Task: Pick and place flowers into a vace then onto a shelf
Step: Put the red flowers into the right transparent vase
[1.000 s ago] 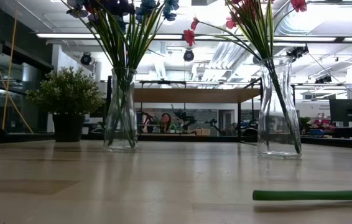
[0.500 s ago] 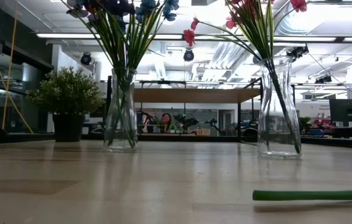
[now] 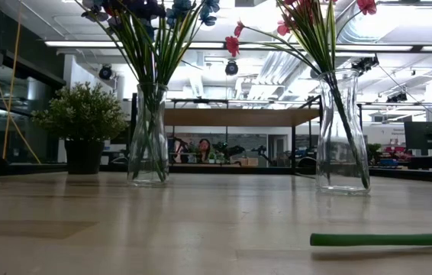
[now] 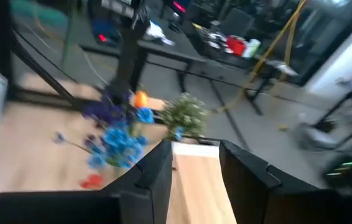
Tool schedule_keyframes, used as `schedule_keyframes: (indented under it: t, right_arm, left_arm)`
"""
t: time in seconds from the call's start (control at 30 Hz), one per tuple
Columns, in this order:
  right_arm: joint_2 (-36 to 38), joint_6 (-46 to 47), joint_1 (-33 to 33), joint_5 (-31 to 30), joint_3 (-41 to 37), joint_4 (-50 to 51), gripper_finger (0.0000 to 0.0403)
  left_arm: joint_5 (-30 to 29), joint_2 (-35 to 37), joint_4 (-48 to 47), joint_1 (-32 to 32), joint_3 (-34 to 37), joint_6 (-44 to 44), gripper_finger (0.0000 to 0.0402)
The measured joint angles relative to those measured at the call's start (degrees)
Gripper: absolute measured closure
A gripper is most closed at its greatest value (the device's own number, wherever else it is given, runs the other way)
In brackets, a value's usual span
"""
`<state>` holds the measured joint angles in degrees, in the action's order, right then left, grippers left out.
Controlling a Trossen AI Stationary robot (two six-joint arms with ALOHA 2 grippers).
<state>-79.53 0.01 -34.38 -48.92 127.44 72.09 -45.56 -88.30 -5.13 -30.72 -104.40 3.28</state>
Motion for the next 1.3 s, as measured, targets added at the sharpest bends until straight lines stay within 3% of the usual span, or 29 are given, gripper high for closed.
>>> schedule_keyframes:
  t: [0.5,0.73,1.3]
  right_arm:
    - [0.3,0.6,15.4,39.6,0.0,-14.7,0.0279]
    - [-2.2,0.9,19.9,45.3,0.0,-16.3,0.0279]
    - [-8.8,-2.0,26.9,61.2,0.0,-32.0,0.0279]
  left_arm:
    - [3.7,-2.3,5.1,2.7,0.0,-5.7,0.0362]
    - [4.1,-2.4,6.9,2.6,0.0,-8.9,0.0362]
    - [2.6,-2.3,8.5,2.6,0.0,-13.4,0.0362]
